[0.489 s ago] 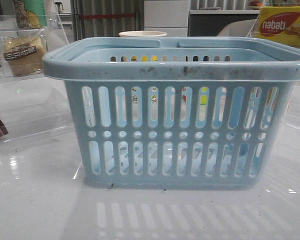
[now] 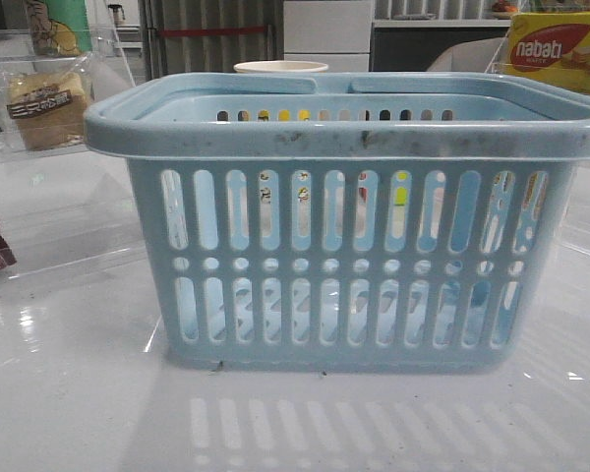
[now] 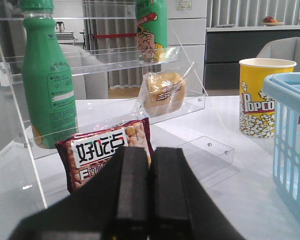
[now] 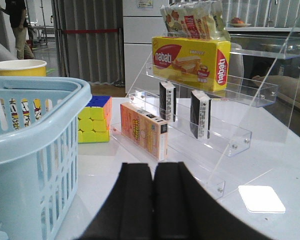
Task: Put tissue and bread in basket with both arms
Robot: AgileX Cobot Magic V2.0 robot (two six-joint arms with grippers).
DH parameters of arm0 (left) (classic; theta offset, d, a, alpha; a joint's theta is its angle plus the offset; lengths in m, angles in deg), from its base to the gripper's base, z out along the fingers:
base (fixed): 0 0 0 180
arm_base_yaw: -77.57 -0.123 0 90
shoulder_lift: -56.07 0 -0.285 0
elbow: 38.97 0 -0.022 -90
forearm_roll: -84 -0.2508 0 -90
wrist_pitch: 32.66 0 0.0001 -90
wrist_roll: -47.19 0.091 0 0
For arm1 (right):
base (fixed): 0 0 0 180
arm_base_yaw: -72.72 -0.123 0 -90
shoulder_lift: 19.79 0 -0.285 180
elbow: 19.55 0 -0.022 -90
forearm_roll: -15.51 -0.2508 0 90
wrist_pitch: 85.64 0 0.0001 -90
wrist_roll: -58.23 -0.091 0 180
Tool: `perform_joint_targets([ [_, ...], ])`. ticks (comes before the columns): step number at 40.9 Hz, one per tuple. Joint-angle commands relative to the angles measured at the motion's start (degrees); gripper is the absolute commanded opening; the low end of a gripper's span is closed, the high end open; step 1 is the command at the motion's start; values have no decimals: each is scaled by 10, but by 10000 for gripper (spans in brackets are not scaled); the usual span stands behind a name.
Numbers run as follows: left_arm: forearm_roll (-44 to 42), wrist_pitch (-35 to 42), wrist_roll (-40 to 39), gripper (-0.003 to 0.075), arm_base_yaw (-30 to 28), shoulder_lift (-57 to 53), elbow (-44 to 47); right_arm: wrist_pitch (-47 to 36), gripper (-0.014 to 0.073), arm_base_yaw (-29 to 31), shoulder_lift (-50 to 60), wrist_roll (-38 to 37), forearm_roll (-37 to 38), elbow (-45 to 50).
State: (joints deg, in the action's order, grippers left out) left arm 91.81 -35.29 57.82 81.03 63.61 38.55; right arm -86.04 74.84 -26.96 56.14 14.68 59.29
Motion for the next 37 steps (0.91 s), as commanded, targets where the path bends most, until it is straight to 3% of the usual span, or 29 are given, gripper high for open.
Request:
perform_joint_targets([
  [1, 5, 49, -5, 93, 0, -10, 4, -54, 27, -1, 11, 2, -3, -3],
  [18, 5, 49, -5, 93, 0, -10, 4, -60, 27, -1, 11, 2, -3, -3],
  [28, 5, 89, -5, 93, 0, -10, 3, -123, 27, -1, 11, 2, -3, -9],
  [37, -8, 92, -5, 93, 1, -10, -56, -65, 27, -1, 11, 2, -3, -97],
])
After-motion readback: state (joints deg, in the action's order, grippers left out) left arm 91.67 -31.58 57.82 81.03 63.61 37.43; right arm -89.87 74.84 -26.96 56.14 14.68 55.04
